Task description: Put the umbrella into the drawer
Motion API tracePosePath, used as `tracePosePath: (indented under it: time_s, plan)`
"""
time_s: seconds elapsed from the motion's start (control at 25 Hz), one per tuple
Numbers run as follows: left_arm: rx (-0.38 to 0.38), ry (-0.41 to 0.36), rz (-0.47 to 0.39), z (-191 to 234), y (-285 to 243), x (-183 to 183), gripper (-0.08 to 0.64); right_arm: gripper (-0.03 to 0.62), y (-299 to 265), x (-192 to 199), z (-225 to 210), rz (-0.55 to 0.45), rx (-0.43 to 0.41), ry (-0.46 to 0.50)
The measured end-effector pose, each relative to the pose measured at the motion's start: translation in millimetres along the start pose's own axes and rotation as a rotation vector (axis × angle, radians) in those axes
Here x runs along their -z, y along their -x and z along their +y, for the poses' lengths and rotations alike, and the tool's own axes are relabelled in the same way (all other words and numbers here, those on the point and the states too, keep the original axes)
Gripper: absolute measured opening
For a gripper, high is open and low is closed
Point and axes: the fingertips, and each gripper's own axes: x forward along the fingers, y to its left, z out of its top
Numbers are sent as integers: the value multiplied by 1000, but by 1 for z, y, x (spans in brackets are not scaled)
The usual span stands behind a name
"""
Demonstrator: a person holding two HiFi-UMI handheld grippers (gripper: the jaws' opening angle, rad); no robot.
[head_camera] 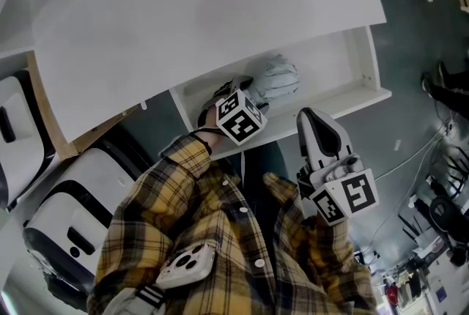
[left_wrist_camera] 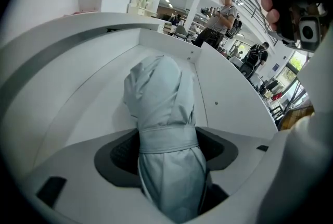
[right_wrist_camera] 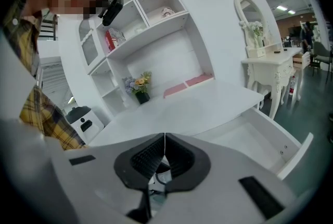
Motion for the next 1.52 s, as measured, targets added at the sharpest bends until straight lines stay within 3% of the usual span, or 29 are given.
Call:
tracePosePath:
  time_s: [0.92, 1.52]
  plan:
    - [-29, -15, 40, 0, 10, -2, 342, 17, -7, 4, 6, 25, -45, 7]
    - [-79, 16, -57, -3, 70, -17, 344, 18, -2, -18, 28, -1, -88, 84]
